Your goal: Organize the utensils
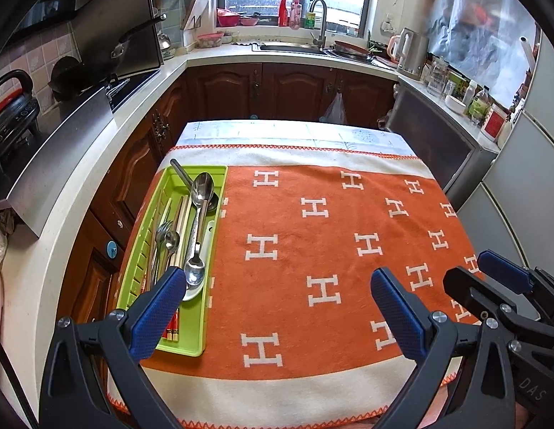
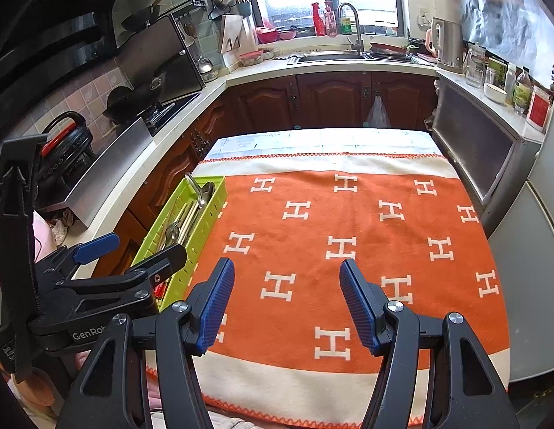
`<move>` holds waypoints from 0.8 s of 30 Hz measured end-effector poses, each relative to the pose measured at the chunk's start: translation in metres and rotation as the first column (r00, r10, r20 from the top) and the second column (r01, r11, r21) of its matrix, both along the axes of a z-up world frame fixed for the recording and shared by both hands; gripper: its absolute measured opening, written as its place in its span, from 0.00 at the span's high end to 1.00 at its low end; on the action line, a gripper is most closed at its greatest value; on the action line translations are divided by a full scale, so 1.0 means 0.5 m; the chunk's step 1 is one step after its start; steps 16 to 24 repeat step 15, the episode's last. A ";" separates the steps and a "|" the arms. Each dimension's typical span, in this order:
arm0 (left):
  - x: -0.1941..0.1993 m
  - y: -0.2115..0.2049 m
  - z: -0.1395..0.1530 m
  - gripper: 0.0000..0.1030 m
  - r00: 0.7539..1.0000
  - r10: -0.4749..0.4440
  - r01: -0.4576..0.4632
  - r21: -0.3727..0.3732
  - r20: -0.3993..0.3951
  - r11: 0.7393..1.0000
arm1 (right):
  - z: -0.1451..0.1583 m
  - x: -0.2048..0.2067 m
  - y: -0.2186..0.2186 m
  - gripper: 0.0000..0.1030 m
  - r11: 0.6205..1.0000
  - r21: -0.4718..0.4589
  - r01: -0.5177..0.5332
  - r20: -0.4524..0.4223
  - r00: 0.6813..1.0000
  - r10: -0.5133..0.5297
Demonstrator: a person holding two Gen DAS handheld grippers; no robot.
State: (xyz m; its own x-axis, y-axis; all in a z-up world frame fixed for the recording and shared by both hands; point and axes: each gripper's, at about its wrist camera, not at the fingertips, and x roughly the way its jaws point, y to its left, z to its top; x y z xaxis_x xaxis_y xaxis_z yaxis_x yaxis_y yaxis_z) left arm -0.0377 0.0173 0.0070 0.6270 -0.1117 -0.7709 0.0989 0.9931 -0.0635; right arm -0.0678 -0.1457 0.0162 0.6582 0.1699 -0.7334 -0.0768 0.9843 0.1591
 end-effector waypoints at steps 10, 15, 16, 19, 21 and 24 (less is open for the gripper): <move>-0.001 -0.017 0.002 0.01 1.000 -0.018 0.018 -0.001 0.001 1.000 | 0.011 -0.013 -0.012 0.39 0.999 0.004 0.038 0.019 0.999 -0.038; -0.001 -0.023 0.005 0.05 1.000 -0.023 0.023 0.000 0.007 1.000 | 0.014 -0.018 -0.015 0.39 0.999 0.005 0.042 0.023 0.999 -0.042; -0.001 -0.023 0.005 0.05 1.000 -0.023 0.023 0.000 0.007 1.000 | 0.014 -0.018 -0.015 0.39 0.999 0.005 0.042 0.023 0.999 -0.042; -0.001 -0.023 0.005 0.05 1.000 -0.023 0.023 0.000 0.007 1.000 | 0.014 -0.018 -0.015 0.39 0.999 0.005 0.042 0.023 0.999 -0.042; -0.001 -0.023 0.005 0.05 1.000 -0.023 0.023 0.000 0.007 1.000 | 0.014 -0.018 -0.015 0.39 0.999 0.005 0.042 0.023 0.999 -0.042; -0.001 -0.023 0.005 0.05 1.000 -0.023 0.023 0.000 0.007 1.000 | 0.014 -0.018 -0.015 0.39 0.999 0.005 0.042 0.023 0.999 -0.042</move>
